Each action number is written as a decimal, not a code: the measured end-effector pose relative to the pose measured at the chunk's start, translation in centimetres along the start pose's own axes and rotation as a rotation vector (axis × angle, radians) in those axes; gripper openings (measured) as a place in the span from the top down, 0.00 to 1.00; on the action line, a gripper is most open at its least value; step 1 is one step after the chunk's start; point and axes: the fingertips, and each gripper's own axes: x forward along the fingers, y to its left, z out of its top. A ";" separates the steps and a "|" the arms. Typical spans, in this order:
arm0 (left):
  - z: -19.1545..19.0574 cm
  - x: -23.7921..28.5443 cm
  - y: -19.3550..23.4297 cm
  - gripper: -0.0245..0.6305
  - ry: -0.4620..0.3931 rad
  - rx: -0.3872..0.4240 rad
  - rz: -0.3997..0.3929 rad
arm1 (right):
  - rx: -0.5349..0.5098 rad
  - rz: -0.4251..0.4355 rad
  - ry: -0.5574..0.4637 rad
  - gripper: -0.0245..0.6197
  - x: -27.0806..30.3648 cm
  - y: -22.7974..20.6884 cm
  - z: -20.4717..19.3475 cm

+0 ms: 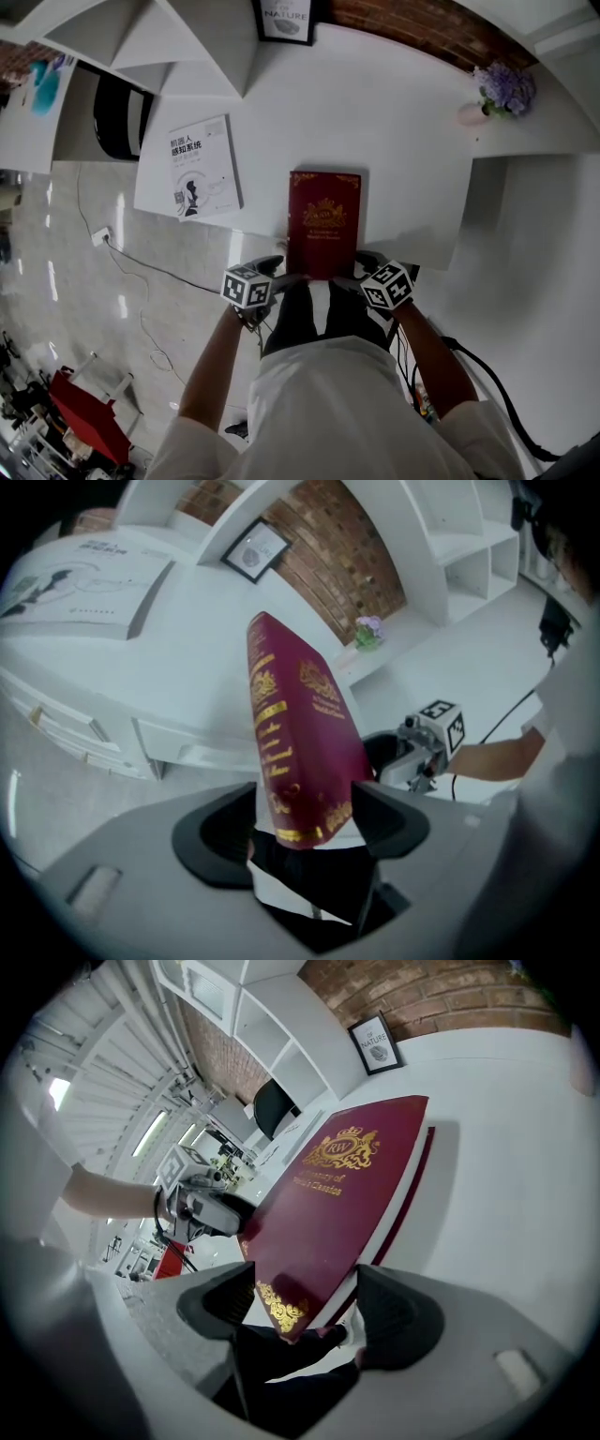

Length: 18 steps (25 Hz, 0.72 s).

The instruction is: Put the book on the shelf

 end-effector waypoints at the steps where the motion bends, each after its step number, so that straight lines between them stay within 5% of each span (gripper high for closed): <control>1: 0.2 0.2 0.5 0.43 -0.003 -0.032 -0.023 | -0.015 -0.001 0.008 0.43 0.1 -0.1 -0.1; 4: 0.8 1.5 1.8 0.33 0.011 -0.137 -0.116 | -0.057 -0.008 0.029 0.43 0.4 -0.4 -0.1; 10: 1.6 4.4 1.6 0.32 0.057 -0.262 -0.360 | -0.136 -0.007 0.044 0.43 0.7 -0.6 -0.3; 18: 2.7 5.8 0.5 0.32 0.067 -0.284 -0.518 | -0.213 0.074 0.079 0.46 0.9 -0.3 0.0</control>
